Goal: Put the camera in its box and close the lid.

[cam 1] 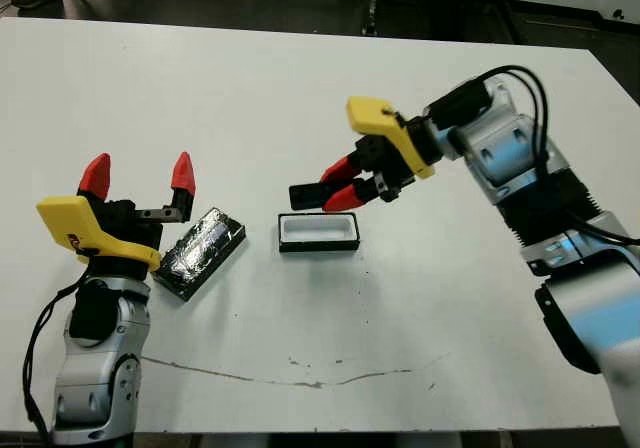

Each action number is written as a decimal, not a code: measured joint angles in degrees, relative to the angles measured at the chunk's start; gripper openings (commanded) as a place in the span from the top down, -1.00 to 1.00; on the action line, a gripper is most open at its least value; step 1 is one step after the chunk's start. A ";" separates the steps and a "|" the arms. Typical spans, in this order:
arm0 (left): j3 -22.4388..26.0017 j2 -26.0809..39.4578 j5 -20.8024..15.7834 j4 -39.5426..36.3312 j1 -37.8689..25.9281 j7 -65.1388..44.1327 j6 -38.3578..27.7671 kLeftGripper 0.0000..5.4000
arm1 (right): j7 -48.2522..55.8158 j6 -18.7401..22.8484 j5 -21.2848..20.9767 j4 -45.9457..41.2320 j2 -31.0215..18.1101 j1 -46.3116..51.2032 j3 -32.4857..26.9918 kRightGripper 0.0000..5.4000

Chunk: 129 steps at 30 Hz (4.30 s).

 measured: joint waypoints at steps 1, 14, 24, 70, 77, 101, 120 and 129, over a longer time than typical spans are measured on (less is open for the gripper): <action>0.01 -0.01 0.00 0.00 0.00 0.09 0.00 -1.00 | 0.00 0.00 -0.18 0.25 0.03 0.00 0.02 0.38; 0.00 -0.03 -0.11 -0.01 0.10 0.12 -0.02 -1.00 | -0.23 -1.13 -2.33 2.90 0.62 0.56 0.31 0.38; -0.02 -0.14 -0.08 -0.51 0.32 0.18 -0.01 -1.00 | -0.88 -1.39 -4.40 4.16 2.92 1.59 1.64 0.38; -0.16 -0.97 0.02 -0.63 0.80 0.39 -0.09 -1.00 | -3.94 -4.55 -7.76 8.01 5.81 2.26 1.71 0.38; -0.16 -1.32 0.14 -0.63 0.81 0.39 -0.20 -1.00 | -3.94 -4.57 -8.64 8.02 6.02 2.26 1.92 0.38; -0.33 -2.04 0.37 -0.63 1.35 0.38 -1.04 -1.00 | -3.79 -3.30 -11.32 6.57 7.30 1.77 3.54 0.38; -0.24 -2.04 0.63 -0.57 1.85 0.33 -1.86 -1.00 | -4.33 -3.46 -12.26 6.87 8.84 1.44 3.62 0.38; -0.26 -2.12 0.94 -0.57 2.04 0.36 -1.85 -1.00 | -3.84 -5.79 -12.71 10.28 9.30 -0.14 4.09 0.32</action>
